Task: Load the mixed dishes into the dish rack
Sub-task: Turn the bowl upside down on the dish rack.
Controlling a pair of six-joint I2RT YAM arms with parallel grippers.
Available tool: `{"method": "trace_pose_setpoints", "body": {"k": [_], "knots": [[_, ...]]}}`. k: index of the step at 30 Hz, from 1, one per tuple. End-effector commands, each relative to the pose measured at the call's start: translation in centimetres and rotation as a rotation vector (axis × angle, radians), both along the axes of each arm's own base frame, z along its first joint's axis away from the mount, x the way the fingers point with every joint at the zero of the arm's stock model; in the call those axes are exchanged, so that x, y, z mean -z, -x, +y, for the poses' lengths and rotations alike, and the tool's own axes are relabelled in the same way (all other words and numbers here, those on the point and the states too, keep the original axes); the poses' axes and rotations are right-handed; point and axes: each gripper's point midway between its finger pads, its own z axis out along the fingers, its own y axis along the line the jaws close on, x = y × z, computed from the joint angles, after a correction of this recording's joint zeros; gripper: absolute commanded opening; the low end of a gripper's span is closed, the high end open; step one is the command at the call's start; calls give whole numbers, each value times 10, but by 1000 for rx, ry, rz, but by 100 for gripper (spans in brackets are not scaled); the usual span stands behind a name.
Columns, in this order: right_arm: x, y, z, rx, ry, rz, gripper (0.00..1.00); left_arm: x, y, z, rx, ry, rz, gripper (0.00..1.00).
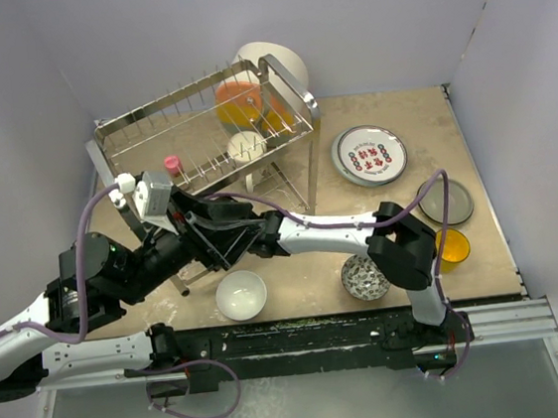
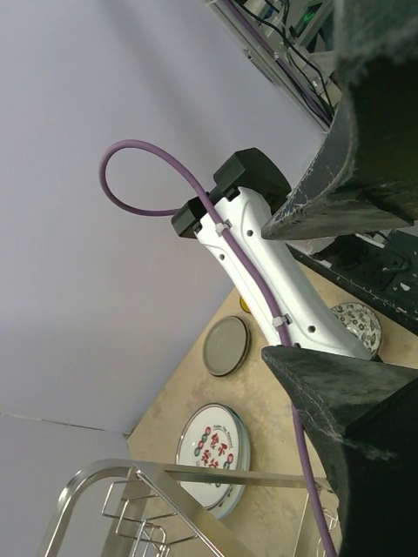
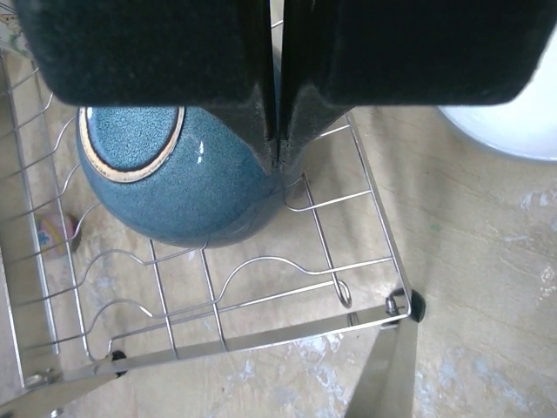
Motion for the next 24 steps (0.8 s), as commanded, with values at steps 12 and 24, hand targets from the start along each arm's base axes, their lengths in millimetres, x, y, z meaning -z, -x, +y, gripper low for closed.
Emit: {"method": "trace_pose_setpoints", "body": {"k": [12, 24], "knots": [[-4, -97, -20, 316, -45, 33, 0, -4, 0, 4, -5, -2, -28, 56], [-7, -133, -33, 474, -73, -24, 33, -3, -6, -2, -28, -27, -55, 59]]}}
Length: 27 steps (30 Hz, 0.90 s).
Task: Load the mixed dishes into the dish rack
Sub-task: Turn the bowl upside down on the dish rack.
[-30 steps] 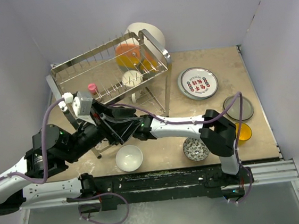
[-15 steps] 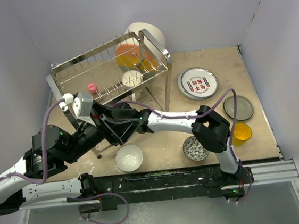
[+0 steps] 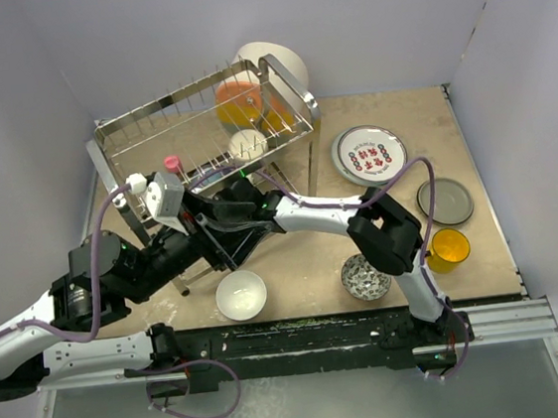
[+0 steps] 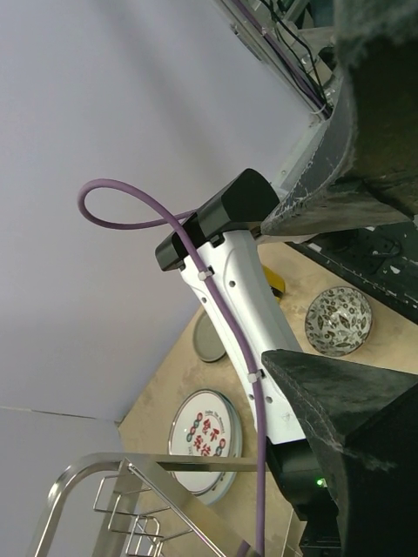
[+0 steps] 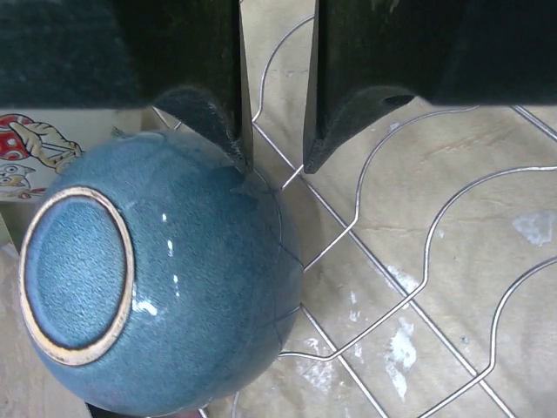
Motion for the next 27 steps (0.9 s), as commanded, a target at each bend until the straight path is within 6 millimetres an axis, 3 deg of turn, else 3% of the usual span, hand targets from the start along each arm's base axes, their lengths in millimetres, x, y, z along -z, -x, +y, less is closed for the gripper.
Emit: {"method": "trace_pose_setpoints", "body": {"k": [1, 8, 11, 15, 19, 24, 27], "knots": [[-45, -8, 19, -8, -138, -9, 38, -12, -2, 2, -16, 28, -34, 59], [-69, 85, 22, -479, -131, 198, 63, -12, -3, -2, -13, 27, -40, 59], [-80, 112, 16, -626, -151, 215, 66, -15, -2, -3, -5, 33, -48, 59], [-78, 150, 5, -841, -155, 256, 67, -14, 0, -7, 12, 41, -54, 59], [-72, 142, 9, -803, -169, 208, 66, -10, 1, -12, 24, 48, -52, 59], [-67, 107, 16, -623, -145, 128, 65, -10, 1, -12, 23, 57, -54, 59], [-48, 116, 3, -697, -7, 176, 63, -9, 1, -13, 21, 54, -53, 60]]}}
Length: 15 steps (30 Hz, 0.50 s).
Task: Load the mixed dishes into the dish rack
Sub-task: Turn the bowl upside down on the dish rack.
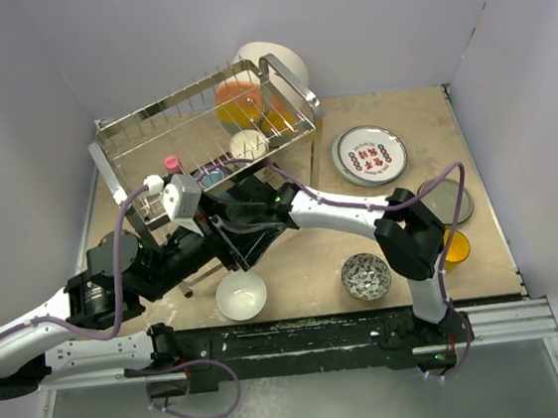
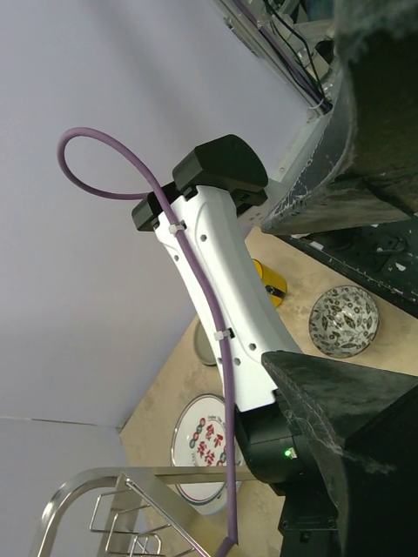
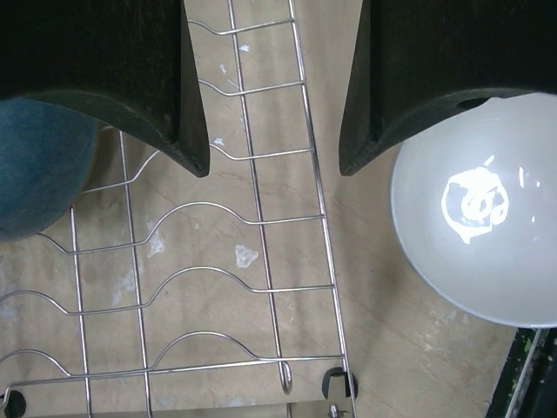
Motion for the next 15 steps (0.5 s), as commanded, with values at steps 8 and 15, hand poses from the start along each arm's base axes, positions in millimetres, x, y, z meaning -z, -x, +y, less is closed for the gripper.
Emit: {"method": "trace_pose_setpoints", "body": {"k": [8, 15], "knots": [[-8, 23, -28, -315, 177, -81, 27, -16, 1, 1, 5, 54, -32, 60], [5, 43, -61, -451, 328, -1, 6, -17, 2, 0, 9, 57, -36, 60]]}}
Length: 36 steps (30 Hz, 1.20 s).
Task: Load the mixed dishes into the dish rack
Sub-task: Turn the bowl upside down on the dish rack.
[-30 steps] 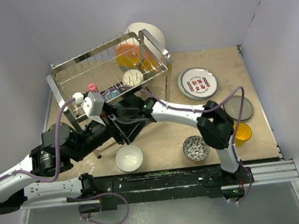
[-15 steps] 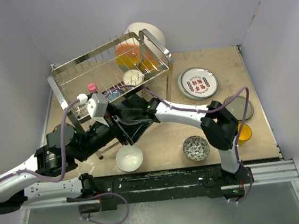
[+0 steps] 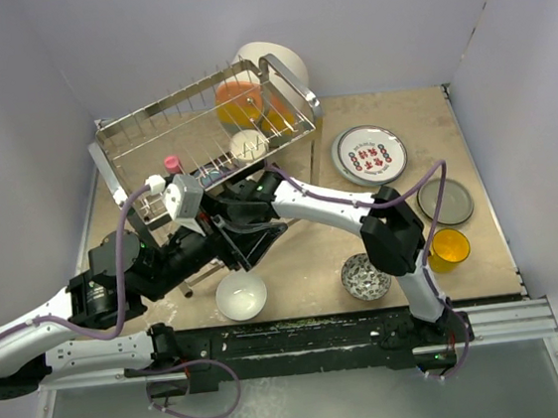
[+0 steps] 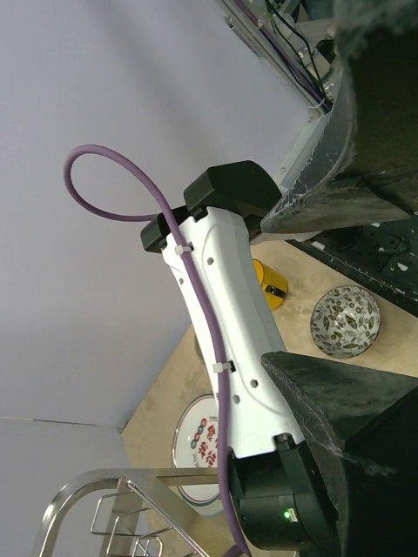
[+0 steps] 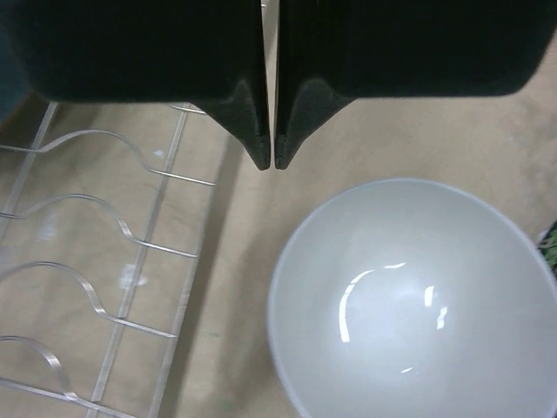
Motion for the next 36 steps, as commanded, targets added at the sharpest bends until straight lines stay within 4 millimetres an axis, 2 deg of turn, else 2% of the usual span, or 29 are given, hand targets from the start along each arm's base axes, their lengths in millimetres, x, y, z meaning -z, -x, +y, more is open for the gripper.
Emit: {"method": "trace_pose_setpoints", "body": {"k": [1, 8, 13, 20, 22, 26, 29, 32, 36], "knots": [[-10, 28, -28, -128, 87, 69, 4, -17, 2, 1, 10, 52, -35, 60], [-33, 43, -39, -151, 62, 88, 1, -17, 3, 4, 10, 53, -33, 60], [-42, 69, -50, -181, 31, 176, 4, -20, 3, 5, 6, 59, -43, 61], [-44, 108, -72, -220, 19, 300, 9, -22, -1, 2, -9, 42, -68, 65], [-40, 117, -82, -214, 33, 328, 14, -22, -2, 0, -13, 35, -70, 69], [-41, 129, -100, -166, 41, 346, 25, -25, -3, 2, -22, 53, -63, 87], [-45, 131, -113, -131, 20, 343, 36, -28, 0, 5, -7, 104, -61, 100], [-52, 123, -126, -77, -20, 322, 44, -32, 4, 6, 13, 141, -60, 99], [-64, 94, -143, 45, -87, 319, 48, -32, 6, 5, 26, 154, -55, 99]]}}
